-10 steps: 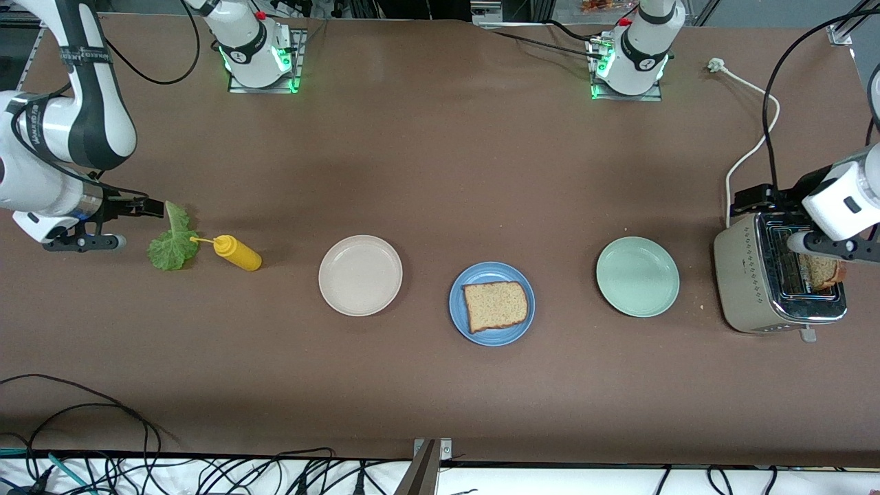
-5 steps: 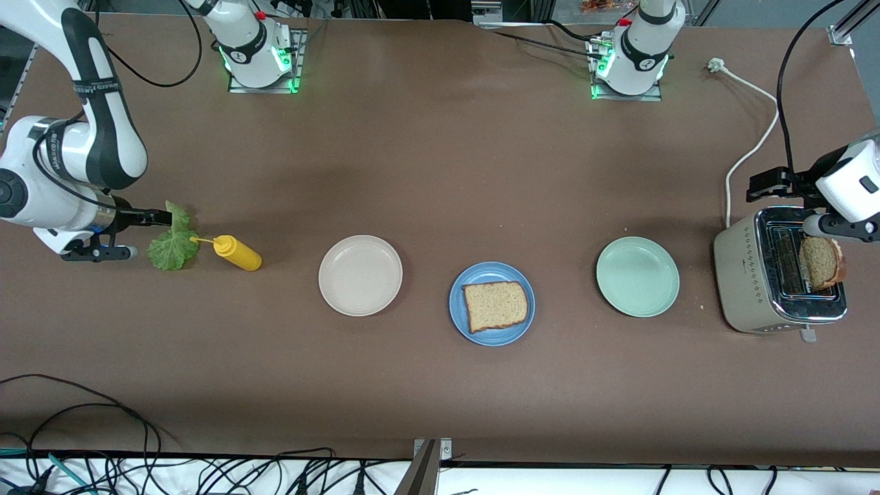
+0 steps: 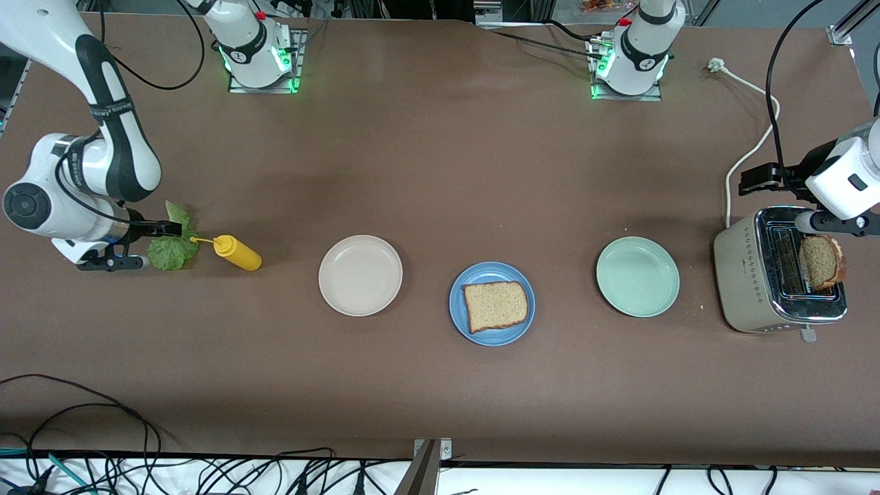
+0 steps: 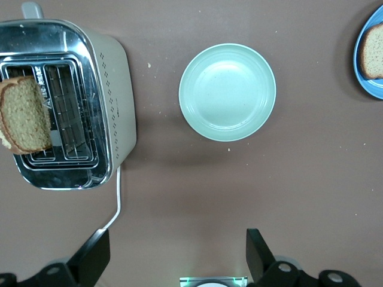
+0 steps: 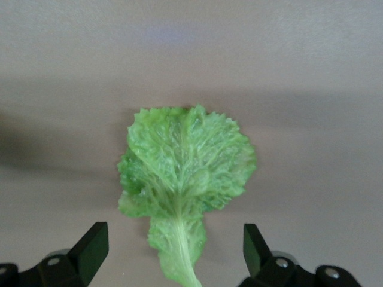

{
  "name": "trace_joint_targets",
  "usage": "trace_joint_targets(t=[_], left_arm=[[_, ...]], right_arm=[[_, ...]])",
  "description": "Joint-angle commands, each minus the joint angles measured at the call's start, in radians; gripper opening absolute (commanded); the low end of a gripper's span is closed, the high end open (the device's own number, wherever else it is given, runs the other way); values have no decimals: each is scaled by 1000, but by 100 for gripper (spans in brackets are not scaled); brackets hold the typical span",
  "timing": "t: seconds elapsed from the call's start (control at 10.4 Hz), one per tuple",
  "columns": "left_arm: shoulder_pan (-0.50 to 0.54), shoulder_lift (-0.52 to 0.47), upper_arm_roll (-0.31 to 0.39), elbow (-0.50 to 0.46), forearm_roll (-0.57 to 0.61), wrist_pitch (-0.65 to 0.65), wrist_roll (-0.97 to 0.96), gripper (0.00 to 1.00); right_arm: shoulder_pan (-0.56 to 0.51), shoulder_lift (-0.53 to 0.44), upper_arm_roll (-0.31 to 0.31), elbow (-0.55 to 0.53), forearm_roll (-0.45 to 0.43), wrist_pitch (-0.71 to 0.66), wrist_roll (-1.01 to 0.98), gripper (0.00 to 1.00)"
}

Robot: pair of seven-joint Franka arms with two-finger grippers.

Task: Make sandwich in blue plate with both arms
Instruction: 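Reach the right gripper down and grasp the lettuce leaf stem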

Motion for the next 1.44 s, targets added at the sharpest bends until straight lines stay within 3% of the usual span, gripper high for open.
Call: trace_joint_targets(t=[0.0,0.58,1.05,1.15,1.25,1.34], left_arm=[[-5,-23,-13,-4,31,-18,-29,100],[3,-45,-25,20,23,-17,-103,100],[-4,-73,-28,46,19,-17,-173,100],[-4,-73,-26,46,17,-17,-173,100],[-4,-73,-26,46,14,-17,-173,100],[-2,-73,-22,46,14,-17,-173,100]], right_arm=[[-13,34,6,-3,17,15,-7,100],[-13,76,7,5,115,24,-1,100],[-28,129,6,34,115,72,-12,96],[-30,129,6,37,114,74,-13,52],[-30,129,6,43,114,75,-24,14],[-30,129,6,46,115,74,-24,0]])
